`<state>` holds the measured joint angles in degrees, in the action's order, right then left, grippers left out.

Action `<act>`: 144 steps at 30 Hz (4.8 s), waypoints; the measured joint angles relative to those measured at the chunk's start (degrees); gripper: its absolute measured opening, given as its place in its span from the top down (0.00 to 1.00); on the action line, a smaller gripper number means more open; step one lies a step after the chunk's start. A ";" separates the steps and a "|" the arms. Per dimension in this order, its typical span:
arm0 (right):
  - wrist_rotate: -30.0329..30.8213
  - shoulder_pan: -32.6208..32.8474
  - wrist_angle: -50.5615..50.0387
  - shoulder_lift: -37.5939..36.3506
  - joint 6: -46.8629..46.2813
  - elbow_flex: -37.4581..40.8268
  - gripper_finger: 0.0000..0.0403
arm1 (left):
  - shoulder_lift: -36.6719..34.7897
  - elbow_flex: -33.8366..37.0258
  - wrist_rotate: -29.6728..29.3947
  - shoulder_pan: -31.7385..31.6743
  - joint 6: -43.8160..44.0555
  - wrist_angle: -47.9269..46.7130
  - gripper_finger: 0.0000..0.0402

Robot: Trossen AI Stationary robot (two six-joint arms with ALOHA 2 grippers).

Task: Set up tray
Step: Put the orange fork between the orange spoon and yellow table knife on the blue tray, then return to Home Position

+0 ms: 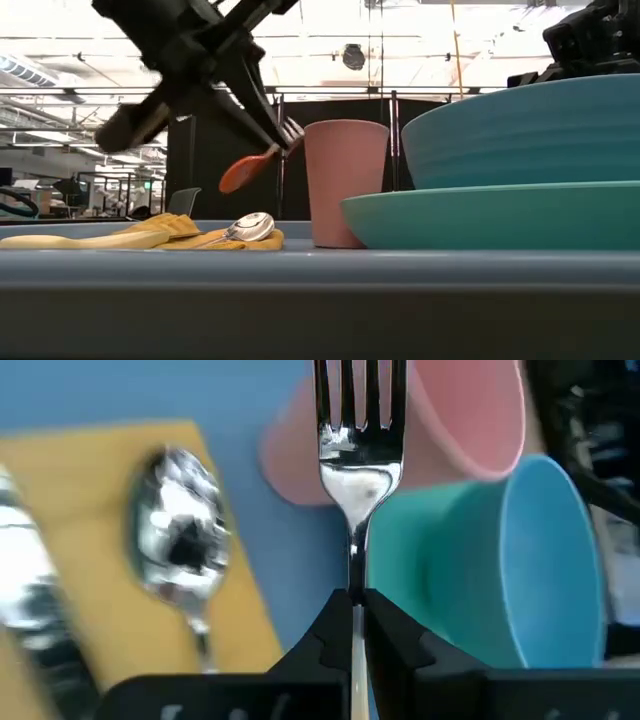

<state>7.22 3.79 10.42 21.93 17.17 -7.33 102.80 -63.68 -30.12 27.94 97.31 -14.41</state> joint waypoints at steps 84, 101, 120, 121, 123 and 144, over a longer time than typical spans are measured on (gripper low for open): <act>-3.04 0.06 0.91 0.00 -0.22 0.00 1.00 | 3.72 -7.91 14.49 -0.23 5.65 -22.84 0.84; -3.04 0.06 1.35 -0.02 -1.26 0.00 1.00 | 2.78 -7.91 14.12 4.44 3.00 -19.55 0.83; -3.04 0.07 1.30 -0.02 -1.51 0.00 1.00 | 4.93 -7.98 16.43 4.51 -2.73 -16.32 0.99; -3.04 0.07 1.28 -0.01 -1.51 0.00 1.00 | 4.93 -7.96 17.19 4.84 -2.50 -16.76 0.99; -3.04 0.07 1.30 -0.02 -1.51 0.00 1.00 | 4.93 -7.96 18.65 5.53 -1.82 -16.39 0.99; -2.91 0.04 0.40 -0.02 -1.51 0.00 1.00 | 4.40 -7.96 18.34 11.46 5.04 -17.97 0.98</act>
<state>4.32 3.84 10.82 21.91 15.66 -7.33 107.20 -71.64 -11.78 39.39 102.34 -32.38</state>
